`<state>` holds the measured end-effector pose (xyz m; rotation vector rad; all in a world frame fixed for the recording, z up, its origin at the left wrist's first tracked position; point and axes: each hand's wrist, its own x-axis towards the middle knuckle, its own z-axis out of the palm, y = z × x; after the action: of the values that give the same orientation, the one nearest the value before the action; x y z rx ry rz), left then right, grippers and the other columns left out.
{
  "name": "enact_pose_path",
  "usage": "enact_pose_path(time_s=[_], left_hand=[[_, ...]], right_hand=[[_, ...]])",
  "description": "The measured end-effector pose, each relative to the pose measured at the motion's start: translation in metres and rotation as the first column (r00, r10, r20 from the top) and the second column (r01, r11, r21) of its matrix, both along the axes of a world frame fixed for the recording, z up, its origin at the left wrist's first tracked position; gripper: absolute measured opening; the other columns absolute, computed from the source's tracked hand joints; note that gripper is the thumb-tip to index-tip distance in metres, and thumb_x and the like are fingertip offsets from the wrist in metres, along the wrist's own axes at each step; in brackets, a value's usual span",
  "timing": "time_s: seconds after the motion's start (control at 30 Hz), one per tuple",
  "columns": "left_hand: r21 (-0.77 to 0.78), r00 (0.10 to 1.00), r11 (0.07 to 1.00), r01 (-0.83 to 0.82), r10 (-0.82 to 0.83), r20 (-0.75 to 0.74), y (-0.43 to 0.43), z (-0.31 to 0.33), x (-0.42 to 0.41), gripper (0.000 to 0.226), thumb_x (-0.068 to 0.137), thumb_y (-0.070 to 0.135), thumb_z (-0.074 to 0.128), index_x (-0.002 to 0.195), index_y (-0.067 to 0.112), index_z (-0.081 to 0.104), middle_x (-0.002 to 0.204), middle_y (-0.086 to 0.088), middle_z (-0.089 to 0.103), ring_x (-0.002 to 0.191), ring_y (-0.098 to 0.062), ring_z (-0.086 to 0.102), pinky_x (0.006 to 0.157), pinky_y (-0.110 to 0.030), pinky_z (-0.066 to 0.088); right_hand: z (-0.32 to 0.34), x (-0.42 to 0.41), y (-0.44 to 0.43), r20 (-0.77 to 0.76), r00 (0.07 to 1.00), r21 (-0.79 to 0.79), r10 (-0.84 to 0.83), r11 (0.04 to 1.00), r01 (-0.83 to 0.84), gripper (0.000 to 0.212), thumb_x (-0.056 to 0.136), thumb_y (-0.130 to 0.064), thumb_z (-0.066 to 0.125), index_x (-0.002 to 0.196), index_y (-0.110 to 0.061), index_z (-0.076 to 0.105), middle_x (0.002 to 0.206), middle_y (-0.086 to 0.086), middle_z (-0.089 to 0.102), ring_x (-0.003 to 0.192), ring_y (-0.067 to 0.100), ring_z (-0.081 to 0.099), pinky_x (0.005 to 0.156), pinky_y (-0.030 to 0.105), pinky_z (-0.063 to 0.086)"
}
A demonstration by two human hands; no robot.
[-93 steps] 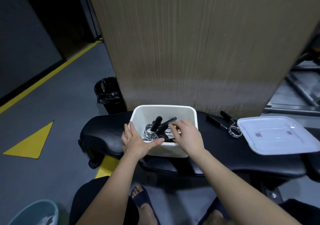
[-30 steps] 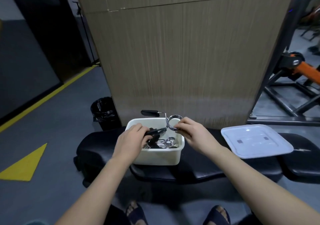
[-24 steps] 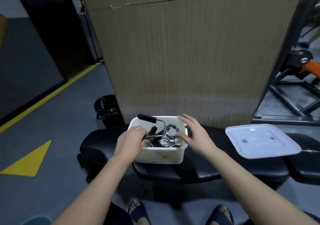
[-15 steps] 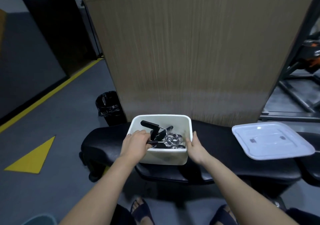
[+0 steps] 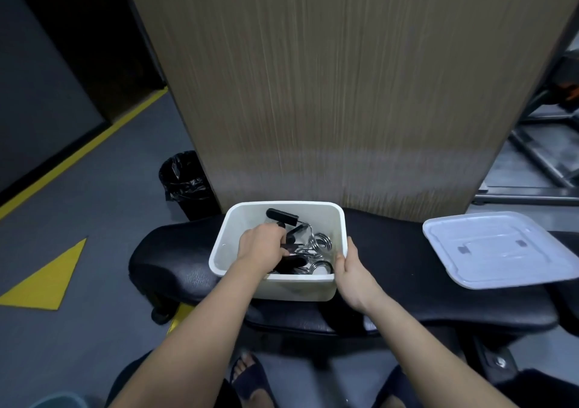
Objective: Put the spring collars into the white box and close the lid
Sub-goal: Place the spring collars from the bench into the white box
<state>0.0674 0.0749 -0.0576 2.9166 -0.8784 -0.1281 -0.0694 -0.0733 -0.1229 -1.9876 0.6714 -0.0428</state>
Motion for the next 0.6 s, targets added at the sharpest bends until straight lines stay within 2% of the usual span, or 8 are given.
enact_pose_path(time_s=[0.13,0.23,0.3,0.43,0.53,0.6], left_hand=[[0.004,0.976,0.995,-0.098,0.097,-0.193,-0.002,-0.013,0.002,0.019,0.077,0.035,0.081,0.078,0.024,0.065,0.093,0.002,0.070,0.080,-0.022,0.060,0.066,-0.027,0.038],[-0.062,0.933,0.978,-0.201,0.171,-0.316,0.005,-0.018,0.005,0.027,0.072,0.050,0.082,0.076,0.024,0.076,0.075,0.005,0.068,0.075,-0.019,0.064,0.062,-0.026,0.042],[-0.052,0.937,0.980,-0.193,0.168,-0.305,0.006,-0.018,0.004,0.027,0.077,0.052,0.077,0.078,0.025,0.078,0.075,0.004,0.067,0.076,-0.019,0.064,0.063,-0.026,0.042],[-0.057,0.956,0.985,-0.164,0.144,-0.256,0.010,-0.014,-0.004,0.022,0.087,0.048,0.066,0.094,0.030,0.078,0.093,0.004,0.071,0.089,-0.022,0.066,0.072,-0.030,0.050],[-0.222,0.980,0.961,-0.164,0.133,-0.147,0.021,-0.012,-0.015,0.023,0.093,0.043,0.057,0.106,0.034,0.072,0.099,0.009,0.074,0.096,-0.020,0.066,0.080,-0.034,0.054],[-0.352,0.993,0.930,-0.108,0.081,-0.092,0.029,-0.011,-0.024,0.025,0.094,0.042,0.055,0.112,0.034,0.070,0.103,0.011,0.074,0.097,-0.016,0.067,0.083,-0.034,0.054]], right_hand=[[0.000,0.000,0.001,0.000,1.000,0.003,0.002,1.000,-0.002,0.061,0.101,-0.045,0.021,0.156,-0.030,0.000,0.158,0.007,0.036,0.141,0.032,0.039,0.117,0.054,0.025],[0.000,-0.001,0.003,-0.003,1.000,-0.004,-0.004,1.000,0.004,0.061,0.099,-0.047,0.021,0.155,-0.031,0.002,0.154,0.007,0.040,0.138,0.032,0.042,0.115,0.056,0.028],[0.001,-0.002,0.003,-0.016,1.000,-0.004,-0.004,1.000,0.004,0.061,0.099,-0.049,0.020,0.155,-0.032,0.002,0.154,0.007,0.041,0.137,0.033,0.043,0.114,0.056,0.028],[0.007,-0.003,0.003,-0.040,0.999,0.008,-0.003,1.000,0.003,0.061,0.101,-0.048,0.021,0.156,-0.031,0.000,0.154,0.008,0.042,0.136,0.034,0.045,0.114,0.054,0.030],[0.012,-0.004,0.003,-0.049,0.999,0.020,-0.008,1.000,0.009,0.060,0.102,-0.045,0.022,0.156,-0.029,0.001,0.145,0.011,0.053,0.125,0.037,0.054,0.107,0.048,0.039],[0.016,-0.007,0.005,-0.050,0.999,0.033,-0.021,0.999,0.022,0.058,0.103,-0.043,0.023,0.156,-0.030,0.003,0.139,0.014,0.057,0.120,0.038,0.058,0.102,0.046,0.042]])
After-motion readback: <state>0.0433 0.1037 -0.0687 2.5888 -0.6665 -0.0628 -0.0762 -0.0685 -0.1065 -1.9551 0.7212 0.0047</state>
